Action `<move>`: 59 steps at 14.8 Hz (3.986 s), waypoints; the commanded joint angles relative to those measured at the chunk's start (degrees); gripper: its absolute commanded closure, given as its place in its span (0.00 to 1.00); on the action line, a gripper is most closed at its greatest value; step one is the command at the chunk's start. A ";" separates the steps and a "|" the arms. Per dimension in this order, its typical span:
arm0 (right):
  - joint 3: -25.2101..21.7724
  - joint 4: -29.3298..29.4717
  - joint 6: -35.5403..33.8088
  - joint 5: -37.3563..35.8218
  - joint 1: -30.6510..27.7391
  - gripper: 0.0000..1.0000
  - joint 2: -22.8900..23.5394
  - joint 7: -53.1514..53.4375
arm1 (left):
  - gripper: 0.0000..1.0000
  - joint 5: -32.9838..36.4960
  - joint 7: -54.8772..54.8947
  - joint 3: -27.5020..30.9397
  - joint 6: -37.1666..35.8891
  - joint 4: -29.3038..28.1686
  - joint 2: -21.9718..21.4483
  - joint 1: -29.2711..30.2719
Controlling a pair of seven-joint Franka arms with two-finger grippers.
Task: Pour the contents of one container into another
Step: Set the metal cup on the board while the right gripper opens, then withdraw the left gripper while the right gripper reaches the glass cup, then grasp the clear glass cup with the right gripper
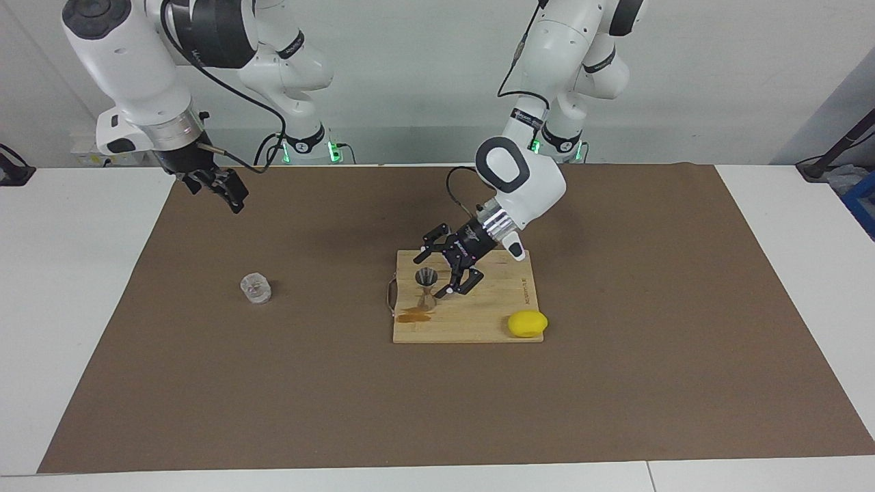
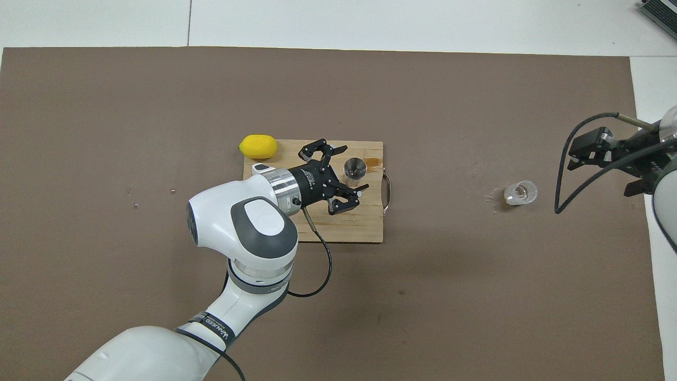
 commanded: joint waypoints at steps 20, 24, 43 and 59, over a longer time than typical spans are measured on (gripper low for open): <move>0.40 -5.86 15.42 26.99 -18.22 0.00 21.77 14.53 | 0.00 53.19 2.82 1.51 -42.49 7.27 -9.68 22.57; 0.48 -5.94 13.76 30.95 -20.07 0.00 24.59 13.48 | 0.00 65.18 6.41 1.60 -49.61 12.98 -9.15 24.41; 0.75 -16.75 16.38 40.88 -19.81 0.00 22.76 9.52 | 0.00 98.76 74.86 2.56 -59.28 15.28 -17.67 31.36; 1.89 -18.25 16.83 47.74 -19.90 0.79 22.14 10.66 | 0.00 98.51 70.48 -2.36 -63.16 12.99 -22.60 38.05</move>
